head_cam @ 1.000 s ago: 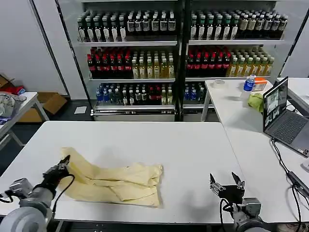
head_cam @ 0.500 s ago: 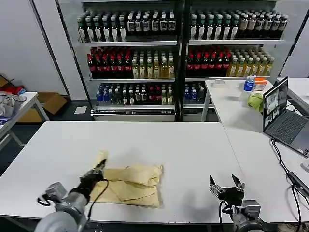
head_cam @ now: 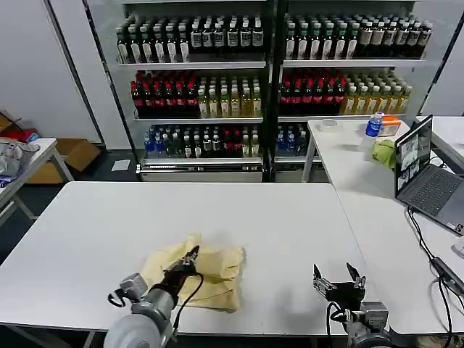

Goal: Fold and organize the clothes.

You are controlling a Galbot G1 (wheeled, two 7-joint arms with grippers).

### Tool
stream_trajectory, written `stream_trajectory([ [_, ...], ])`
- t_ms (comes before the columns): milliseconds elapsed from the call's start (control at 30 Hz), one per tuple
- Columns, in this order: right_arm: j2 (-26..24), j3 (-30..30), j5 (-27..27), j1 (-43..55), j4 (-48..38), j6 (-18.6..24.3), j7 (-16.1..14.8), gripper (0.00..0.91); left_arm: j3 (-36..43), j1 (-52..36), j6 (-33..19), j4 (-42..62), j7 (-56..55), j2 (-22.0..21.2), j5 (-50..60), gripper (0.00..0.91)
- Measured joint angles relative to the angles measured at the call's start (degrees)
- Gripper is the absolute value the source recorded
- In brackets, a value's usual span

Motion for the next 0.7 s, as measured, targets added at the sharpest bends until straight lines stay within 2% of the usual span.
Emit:
stream_trajectory([
  [133, 0.3, 0.1, -0.1, 0.0, -0.1, -0.1, 0.0, 0.907, 2.2, -1.3, -0.1, 1.3, -0.2, -0.6, 0.1, 0.111],
  [167, 0.4, 0.1, -0.1, 0.0, -0.1, -0.1, 0.0, 0.907, 2.7, -1.6, -0.2, 1.6, -0.2, -0.8, 0.2, 0.191],
  [200, 0.4, 0.1, -0.1, 0.0, -0.2, -0.1, 0.0, 0.907, 3.3, -1.8, -0.3, 1.8, -0.2, -0.9, 0.3, 0.574],
  [233, 0.5, 0.1, -0.2, 0.0, -0.2, -0.1, 0.1, 0.907, 3.7, -2.1, -0.3, 2.1, -0.2, -1.0, 0.3, 0.856],
  [267, 0.5, 0.1, -0.2, 0.0, -0.2, -0.2, 0.1, 0.907, 4.1, -2.3, -0.3, 2.4, -0.2, -1.0, 0.4, 0.907],
  [700, 0.6, 0.2, -0.2, 0.2, -0.5, -0.2, 0.1, 0.907, 5.6, -1.3, -0.3, 0.2, 3.2, -0.6, -1.9, 0.907],
])
